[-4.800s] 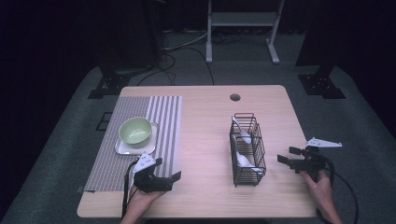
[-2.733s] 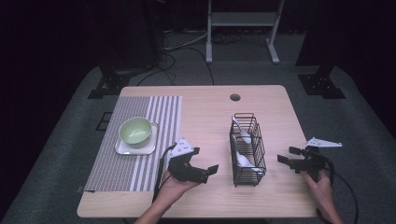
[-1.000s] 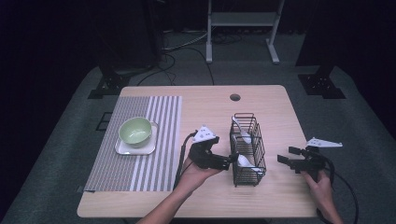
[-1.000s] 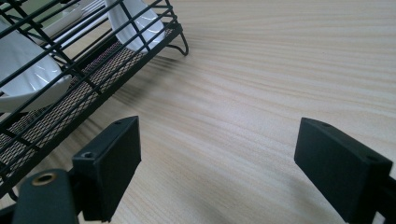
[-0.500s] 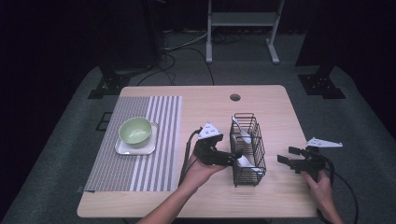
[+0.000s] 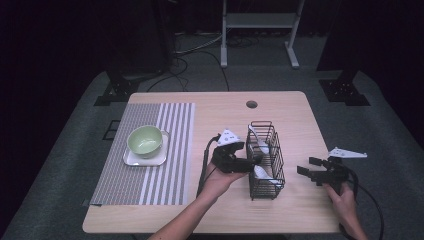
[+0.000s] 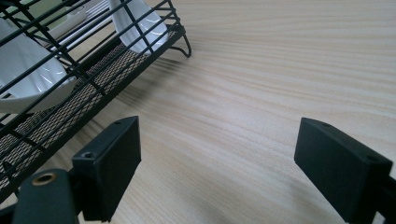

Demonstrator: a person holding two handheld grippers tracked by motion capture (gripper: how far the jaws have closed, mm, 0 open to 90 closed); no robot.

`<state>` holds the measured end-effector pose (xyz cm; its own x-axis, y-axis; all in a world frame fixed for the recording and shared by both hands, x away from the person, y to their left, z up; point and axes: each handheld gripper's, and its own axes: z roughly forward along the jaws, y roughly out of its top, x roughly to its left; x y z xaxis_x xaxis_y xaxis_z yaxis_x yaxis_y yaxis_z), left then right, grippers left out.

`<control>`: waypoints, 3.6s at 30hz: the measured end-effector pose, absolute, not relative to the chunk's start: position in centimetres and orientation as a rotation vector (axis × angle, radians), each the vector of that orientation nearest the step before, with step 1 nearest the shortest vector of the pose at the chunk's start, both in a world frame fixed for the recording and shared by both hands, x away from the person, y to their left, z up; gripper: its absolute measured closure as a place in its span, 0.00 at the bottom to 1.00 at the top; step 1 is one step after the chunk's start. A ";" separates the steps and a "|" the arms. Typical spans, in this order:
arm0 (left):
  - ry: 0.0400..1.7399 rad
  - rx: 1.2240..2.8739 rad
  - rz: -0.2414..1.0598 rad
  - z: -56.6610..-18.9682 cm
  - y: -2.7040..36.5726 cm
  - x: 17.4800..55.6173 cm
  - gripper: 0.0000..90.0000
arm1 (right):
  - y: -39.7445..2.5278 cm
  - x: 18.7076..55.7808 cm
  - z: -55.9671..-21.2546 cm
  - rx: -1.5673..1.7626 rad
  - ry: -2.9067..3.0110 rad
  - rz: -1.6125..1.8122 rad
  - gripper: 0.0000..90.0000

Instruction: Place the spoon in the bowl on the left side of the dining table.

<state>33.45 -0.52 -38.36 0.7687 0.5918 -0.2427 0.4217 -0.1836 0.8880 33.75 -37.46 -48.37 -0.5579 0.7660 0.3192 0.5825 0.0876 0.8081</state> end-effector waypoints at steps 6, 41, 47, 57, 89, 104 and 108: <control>0.788 1.819 0.214 -38.4 -0.7 33.6 0.45 | -37.5 33.7 -48.4 1.366 2.169 1.471 0.15; 0.754 1.743 0.164 -38.6 -0.4 32.8 0.94 | -37.6 33.7 -48.3 1.369 2.164 1.484 0.15; 0.762 1.721 0.134 -38.6 -0.4 32.6 0.94 | -37.6 33.7 -48.3 1.371 2.165 1.483 0.15; 0.777 1.682 0.080 -38.3 -0.2 32.7 0.94 | -37.6 33.7 -48.4 1.375 2.165 1.480 0.15; 0.750 1.524 -0.082 -34.1 0.1 31.9 0.94 | -37.6 33.8 -48.4 1.386 2.155 1.472 0.15; 0.755 1.461 -0.104 -32.5 1.3 32.2 0.94 | -37.6 33.8 -48.5 1.400 2.158 1.451 0.15; 0.759 1.447 -0.103 -32.1 1.7 32.4 0.94 | -37.6 33.8 -48.5 1.400 2.156 1.450 0.15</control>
<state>32.36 1.66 -32.08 0.7667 0.3743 -0.5216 0.4995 0.1627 0.8509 33.85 -37.59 -48.47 -0.5359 0.7797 0.3237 0.5938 0.0756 0.8010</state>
